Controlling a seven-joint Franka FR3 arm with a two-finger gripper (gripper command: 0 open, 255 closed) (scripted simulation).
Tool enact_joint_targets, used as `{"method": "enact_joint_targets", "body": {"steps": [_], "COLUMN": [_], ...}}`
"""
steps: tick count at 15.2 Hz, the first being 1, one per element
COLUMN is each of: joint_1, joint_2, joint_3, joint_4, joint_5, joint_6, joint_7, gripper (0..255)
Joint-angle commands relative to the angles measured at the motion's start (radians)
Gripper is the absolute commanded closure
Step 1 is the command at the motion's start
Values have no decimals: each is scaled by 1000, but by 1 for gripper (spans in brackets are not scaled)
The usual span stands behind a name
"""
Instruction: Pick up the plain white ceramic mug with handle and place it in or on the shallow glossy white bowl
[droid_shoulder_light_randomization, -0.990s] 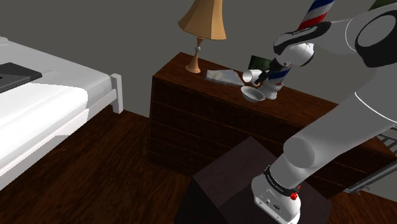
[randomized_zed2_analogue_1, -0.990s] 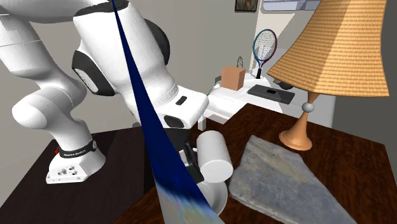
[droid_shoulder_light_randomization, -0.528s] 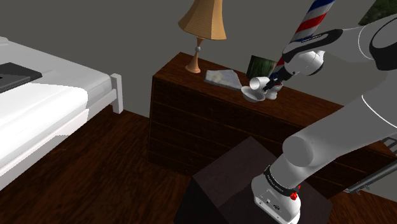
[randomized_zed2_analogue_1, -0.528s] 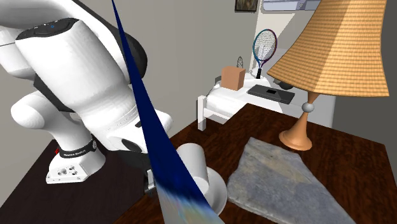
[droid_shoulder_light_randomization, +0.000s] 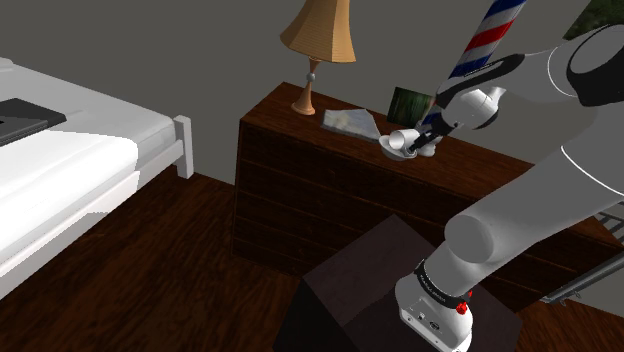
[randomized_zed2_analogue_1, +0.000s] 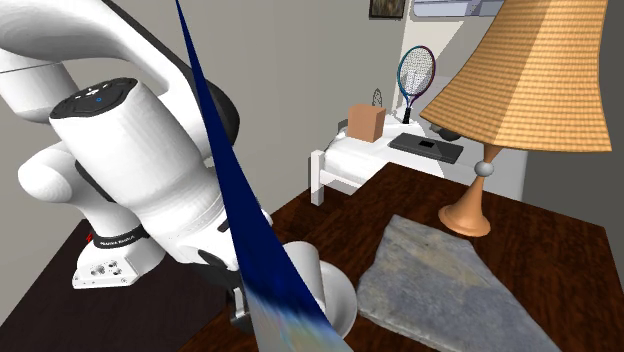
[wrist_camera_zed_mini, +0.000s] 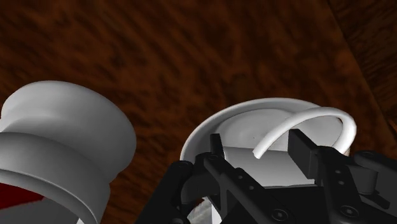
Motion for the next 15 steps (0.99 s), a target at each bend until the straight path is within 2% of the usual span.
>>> {"method": "enact_joint_targets", "body": {"steps": [1, 7, 8, 13, 15], "joint_1": [2, 2, 2, 2, -28], "joint_2": [4, 4, 4, 4, -64], "joint_3": [-1, -1, -1, -1, 14], "joint_4": [-1, -1, -1, -1, 5], "joint_5": [5, 5, 6, 6, -70], "joint_6": [5, 5, 5, 5, -55], "joint_7": [-4, -4, -4, -4, 49], "gripper": [255, 255, 0, 0, 0]}}
